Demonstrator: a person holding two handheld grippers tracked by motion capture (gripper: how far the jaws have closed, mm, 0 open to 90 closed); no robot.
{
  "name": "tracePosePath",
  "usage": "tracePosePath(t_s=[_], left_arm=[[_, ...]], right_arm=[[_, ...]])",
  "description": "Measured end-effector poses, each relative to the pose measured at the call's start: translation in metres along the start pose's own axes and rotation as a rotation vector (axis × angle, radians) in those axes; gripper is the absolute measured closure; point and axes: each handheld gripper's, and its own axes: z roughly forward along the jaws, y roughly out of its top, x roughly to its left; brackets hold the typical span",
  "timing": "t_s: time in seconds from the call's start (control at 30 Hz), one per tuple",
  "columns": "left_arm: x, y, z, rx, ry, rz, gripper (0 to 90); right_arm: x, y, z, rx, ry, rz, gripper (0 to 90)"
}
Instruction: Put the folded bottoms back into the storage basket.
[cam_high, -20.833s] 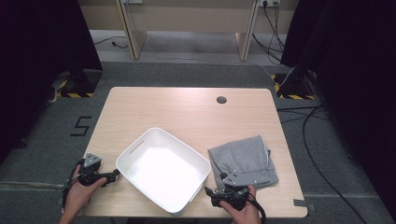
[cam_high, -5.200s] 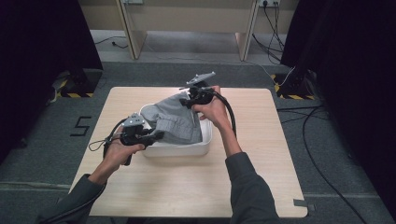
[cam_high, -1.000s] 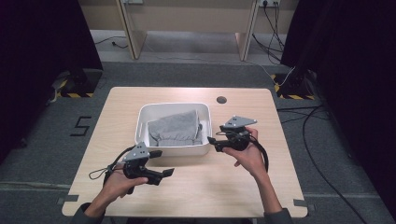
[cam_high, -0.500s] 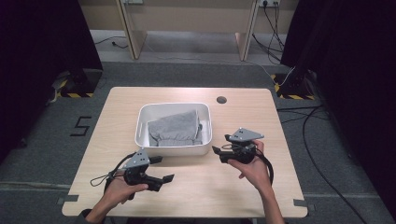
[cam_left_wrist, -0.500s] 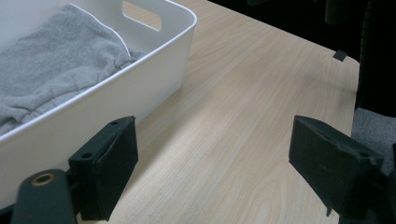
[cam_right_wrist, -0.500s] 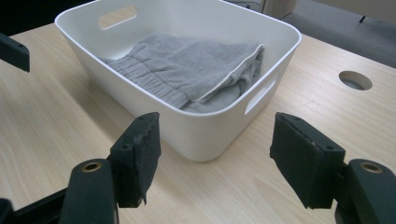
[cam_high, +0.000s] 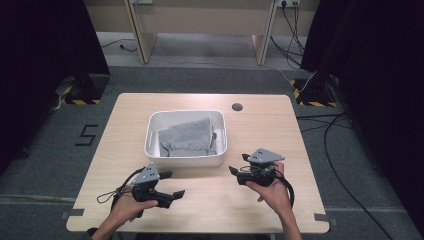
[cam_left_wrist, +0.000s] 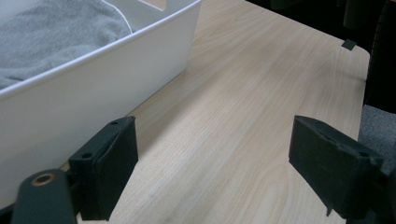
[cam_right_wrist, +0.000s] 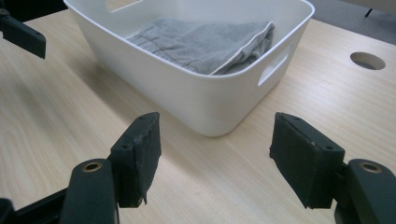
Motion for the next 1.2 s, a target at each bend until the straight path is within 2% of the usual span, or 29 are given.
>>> tracePosePath(t_s=[0.27,0.5,0.7,0.9,1.2], left_arm=[[0.005,-0.013,0.000,0.024,0.017,-0.021,15.4],[0.007,-0.028,-0.002,0.047,0.031,-0.035,15.4],[0.009,-0.037,-0.005,0.063,0.044,-0.039,15.4],[0.008,-0.047,-0.007,0.080,0.040,-0.053,15.4],[0.002,-0.055,-0.007,0.107,0.044,-0.028,15.4]], right_arm=[[0.001,-0.017,-0.004,0.016,0.013,0.024,34.2],[0.001,-0.026,0.000,0.038,0.012,0.020,34.2],[0.002,-0.032,-0.005,0.046,0.013,0.024,34.2],[0.003,-0.040,-0.008,0.061,0.004,0.037,34.2],[0.004,-0.057,-0.012,0.076,0.006,0.062,34.3]])
